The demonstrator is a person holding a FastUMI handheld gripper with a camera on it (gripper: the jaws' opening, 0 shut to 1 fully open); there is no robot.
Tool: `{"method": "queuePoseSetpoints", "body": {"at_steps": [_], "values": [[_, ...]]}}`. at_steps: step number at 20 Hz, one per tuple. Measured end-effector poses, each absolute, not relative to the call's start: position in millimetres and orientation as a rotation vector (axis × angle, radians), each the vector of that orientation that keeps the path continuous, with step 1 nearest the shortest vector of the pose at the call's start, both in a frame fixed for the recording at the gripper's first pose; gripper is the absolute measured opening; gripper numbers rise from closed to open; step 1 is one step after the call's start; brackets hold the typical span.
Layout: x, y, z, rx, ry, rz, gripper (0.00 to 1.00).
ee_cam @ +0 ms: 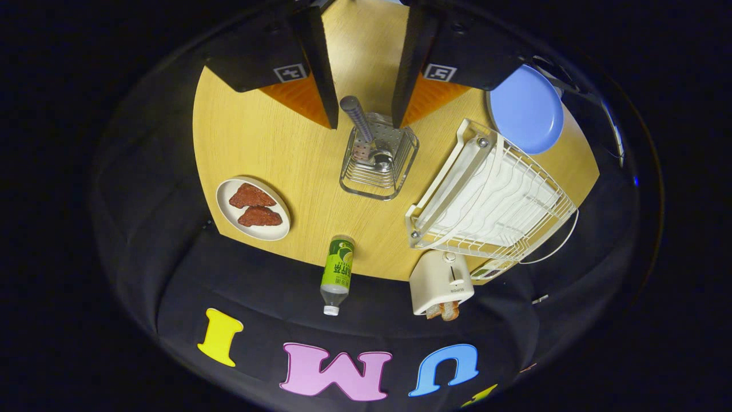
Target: Take the plate from the dish rack, then take the spoon from the basket and place it into the plate.
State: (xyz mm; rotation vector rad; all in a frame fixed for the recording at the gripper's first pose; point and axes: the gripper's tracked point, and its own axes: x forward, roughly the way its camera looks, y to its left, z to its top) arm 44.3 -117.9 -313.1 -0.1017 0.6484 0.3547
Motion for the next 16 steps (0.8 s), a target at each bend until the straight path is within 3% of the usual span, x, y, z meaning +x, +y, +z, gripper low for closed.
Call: {"method": "queuePoseSetpoints", "body": {"at_steps": [1,7,11,16], "values": [[46.7,-116.1,-311.2,-0.095,0.642,0.359,0.47],[43.0,-105.9,-314.7,-0.041,0.686,0.369,0.16],[41.5,-101.2,-311.2,-0.012,0.69,0.336,0.1],[33.2,-108.8,-301.3,0.017,0.696,0.283,0.1]]}}
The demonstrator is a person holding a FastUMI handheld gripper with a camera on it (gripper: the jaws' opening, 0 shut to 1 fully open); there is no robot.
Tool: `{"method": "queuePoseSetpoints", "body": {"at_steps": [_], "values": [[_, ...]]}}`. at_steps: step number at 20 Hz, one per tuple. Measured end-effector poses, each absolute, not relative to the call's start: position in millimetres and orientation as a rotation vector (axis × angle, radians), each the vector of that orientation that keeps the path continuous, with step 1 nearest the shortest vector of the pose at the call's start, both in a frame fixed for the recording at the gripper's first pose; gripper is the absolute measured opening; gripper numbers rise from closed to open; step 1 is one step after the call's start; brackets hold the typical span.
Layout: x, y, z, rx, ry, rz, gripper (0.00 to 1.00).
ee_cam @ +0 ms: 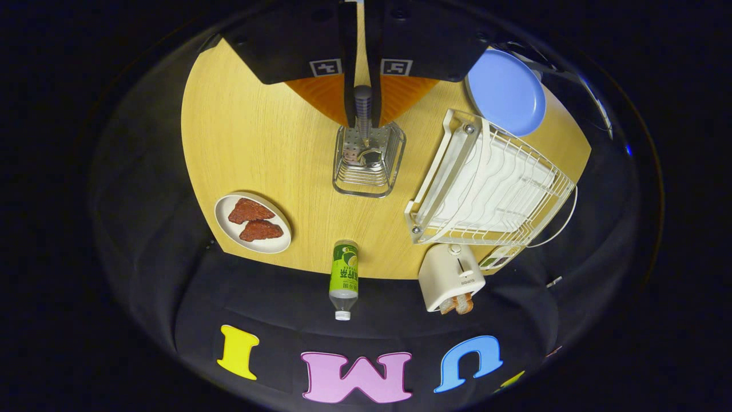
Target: Take the plate from the dish rack, then take the spoon from the basket and place it into the plate.
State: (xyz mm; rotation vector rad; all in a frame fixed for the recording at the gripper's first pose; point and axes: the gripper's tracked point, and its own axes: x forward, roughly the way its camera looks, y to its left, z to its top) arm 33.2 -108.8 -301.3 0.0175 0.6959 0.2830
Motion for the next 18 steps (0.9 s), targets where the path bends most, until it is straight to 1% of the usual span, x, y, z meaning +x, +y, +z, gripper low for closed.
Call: {"method": "queuePoseSetpoints", "body": {"at_steps": [5,11,13,18], "values": [[16.3,-129.4,-273.0,0.064,0.637,0.233,0.1],[-8.5,-130.5,-193.5,0.157,0.454,0.222,0.1],[-24.4,-116.5,-173.2,0.22,0.416,0.256,0.09],[-67.4,-62.6,-149.3,0.267,0.364,0.428,0.1]]}}
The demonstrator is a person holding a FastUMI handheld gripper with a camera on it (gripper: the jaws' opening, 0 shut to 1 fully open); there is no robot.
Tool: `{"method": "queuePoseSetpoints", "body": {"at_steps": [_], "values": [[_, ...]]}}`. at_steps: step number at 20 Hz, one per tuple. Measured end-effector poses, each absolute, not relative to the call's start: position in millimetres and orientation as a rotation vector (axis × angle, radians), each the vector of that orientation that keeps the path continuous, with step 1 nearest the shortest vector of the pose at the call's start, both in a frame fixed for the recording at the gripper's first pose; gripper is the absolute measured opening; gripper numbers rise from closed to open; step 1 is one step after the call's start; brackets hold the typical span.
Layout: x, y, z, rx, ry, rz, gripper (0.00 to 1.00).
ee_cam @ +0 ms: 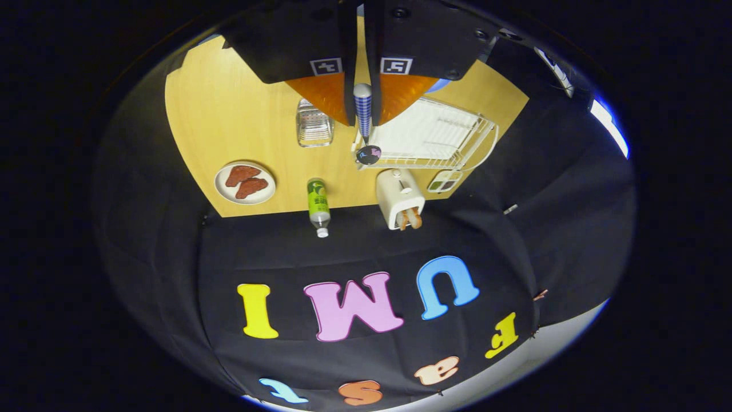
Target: Take the plate from the dish rack, then take the spoon from the basket and place it into the plate.
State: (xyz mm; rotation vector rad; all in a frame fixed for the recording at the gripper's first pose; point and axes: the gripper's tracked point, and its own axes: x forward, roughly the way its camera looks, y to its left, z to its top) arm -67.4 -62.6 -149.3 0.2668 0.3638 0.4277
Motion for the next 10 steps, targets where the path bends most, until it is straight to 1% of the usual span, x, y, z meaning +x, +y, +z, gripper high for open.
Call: {"method": "queuePoseSetpoints", "body": {"at_steps": [5,10], "values": [[-107.9,-9.7,-166.9,0.156,0.374,0.571,0.09],[-128.7,34.5,-197.2,0.071,0.437,0.639,0.1]]}}
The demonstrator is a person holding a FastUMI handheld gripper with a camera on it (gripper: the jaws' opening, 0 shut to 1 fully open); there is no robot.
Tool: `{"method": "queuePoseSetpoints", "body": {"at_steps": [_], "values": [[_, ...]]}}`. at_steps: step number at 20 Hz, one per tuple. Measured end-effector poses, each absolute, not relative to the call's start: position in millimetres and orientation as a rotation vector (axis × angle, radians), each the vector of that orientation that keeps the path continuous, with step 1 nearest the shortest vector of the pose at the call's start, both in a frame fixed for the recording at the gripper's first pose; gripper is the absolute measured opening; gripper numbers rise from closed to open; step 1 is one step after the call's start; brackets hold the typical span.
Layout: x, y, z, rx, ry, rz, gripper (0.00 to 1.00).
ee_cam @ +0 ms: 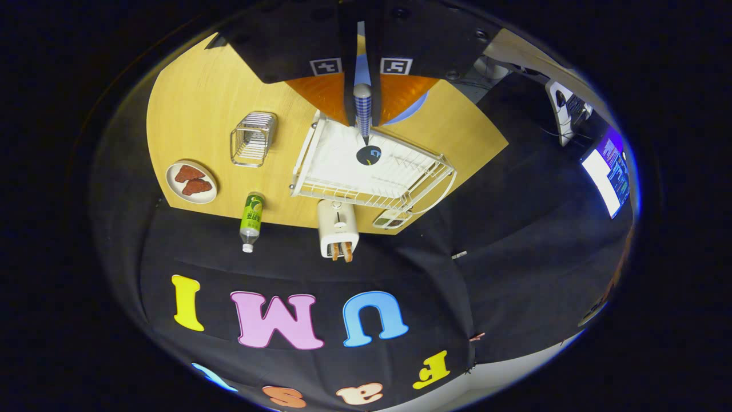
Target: Take the plate from the dish rack, then take the spoon from the basket and place it into the plate.
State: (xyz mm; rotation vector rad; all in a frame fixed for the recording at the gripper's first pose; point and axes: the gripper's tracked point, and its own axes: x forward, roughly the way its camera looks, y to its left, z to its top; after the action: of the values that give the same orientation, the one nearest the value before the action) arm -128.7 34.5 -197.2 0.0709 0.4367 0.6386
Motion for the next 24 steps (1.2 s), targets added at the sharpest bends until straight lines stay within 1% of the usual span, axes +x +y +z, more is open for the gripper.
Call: {"method": "queuePoseSetpoints", "body": {"at_steps": [9,13,16,18,21,22,24], "values": [[-142.5,74.0,-303.6,-0.035,0.628,0.674,0.09],[-133.4,90.2,-335.7,-0.004,0.672,0.671,0.1],[-129.8,94.0,-342.3,0.052,0.664,0.677,0.1],[-136.8,93.7,-361.9,0.057,0.725,0.679,0.13],[-147.2,89.9,-392.8,0.016,0.802,0.68,0.13],[-149.6,89.0,-399.2,0.011,0.818,0.678,0.15],[-149.7,88.0,-404.8,0.004,0.83,0.667,0.16]]}}
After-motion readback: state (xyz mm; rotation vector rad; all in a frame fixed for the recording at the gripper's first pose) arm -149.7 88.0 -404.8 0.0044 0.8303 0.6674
